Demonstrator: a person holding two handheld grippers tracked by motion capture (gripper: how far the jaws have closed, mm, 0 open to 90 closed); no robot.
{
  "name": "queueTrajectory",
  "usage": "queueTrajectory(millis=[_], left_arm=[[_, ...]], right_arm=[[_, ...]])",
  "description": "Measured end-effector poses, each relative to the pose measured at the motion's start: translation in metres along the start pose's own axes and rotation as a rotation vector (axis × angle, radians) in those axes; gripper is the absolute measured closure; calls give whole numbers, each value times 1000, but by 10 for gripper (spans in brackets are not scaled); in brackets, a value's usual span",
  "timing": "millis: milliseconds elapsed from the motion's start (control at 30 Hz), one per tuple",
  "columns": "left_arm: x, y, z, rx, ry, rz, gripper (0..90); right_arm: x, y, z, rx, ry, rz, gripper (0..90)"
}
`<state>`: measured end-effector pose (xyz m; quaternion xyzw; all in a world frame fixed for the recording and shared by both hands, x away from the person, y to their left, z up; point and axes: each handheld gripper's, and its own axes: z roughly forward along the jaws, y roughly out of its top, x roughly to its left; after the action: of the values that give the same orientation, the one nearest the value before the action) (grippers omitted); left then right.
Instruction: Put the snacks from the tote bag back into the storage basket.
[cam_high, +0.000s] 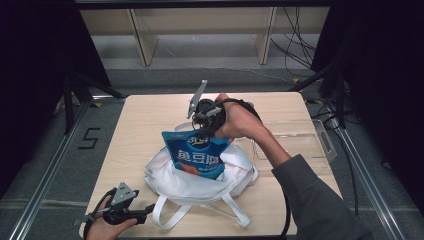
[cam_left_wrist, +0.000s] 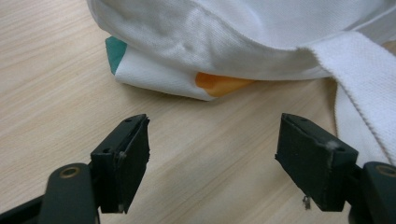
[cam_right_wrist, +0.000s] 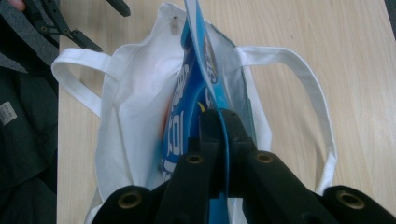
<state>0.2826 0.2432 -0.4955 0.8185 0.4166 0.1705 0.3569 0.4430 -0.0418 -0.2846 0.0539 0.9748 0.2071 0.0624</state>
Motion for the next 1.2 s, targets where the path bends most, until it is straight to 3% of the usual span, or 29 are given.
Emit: queueTrajectory(millis=[67,133,200,267,500,533,600,633,667,700,733,767,800,900,933,1067,1200], left_arm=[[0,0,0,-2,-4,-1,254],[2,0,-1,8,0,25,255],[1,0,0,1,5,2,255],[2,0,-1,5,5,18,256],[0,-1,2,-1,3,-11,255],[2,-1,0,17,2,18,255],[1,-1,1,0,0,7,255],[3,-1,0,20,1,32,255],[2,-1,0,22,0,30,256],[1,-1,1,15,-2,20,255],[1,-1,1,10,-2,15,256],[1,-1,1,12,-3,18,256],[3,-1,0,24,-1,32,256],[1,-2,2,0,2,-3,255],[2,-2,3,2,8,-1,255],[3,-3,3,6,0,-7,254],[3,-3,3,-1,9,-16,252]], right_arm=[[1,0,-1,6,2,0,900],[0,2,1,-16,0,-46,900],[1,2,0,-5,-7,-37,900],[1,2,-1,-12,-5,-43,900],[4,7,-8,6,-25,-37,900],[5,9,-10,3,-24,-36,900],[6,12,-14,6,-32,-43,900],[8,13,-17,12,-39,-25,900],[4,15,-18,-17,-43,-93,900],[7,17,-22,-16,-44,-77,900],[5,21,-27,-42,-54,-116,900],[5,21,-27,-42,-54,-116,900],[8,22,-31,-28,-56,-83,900],[7,28,-44,-57,-81,-126,900],[9,29,-49,-57,-80,-98,900],[10,33,-69,-82,-99,-109,900],[13,34,-90,-88,-126,-77,900]])
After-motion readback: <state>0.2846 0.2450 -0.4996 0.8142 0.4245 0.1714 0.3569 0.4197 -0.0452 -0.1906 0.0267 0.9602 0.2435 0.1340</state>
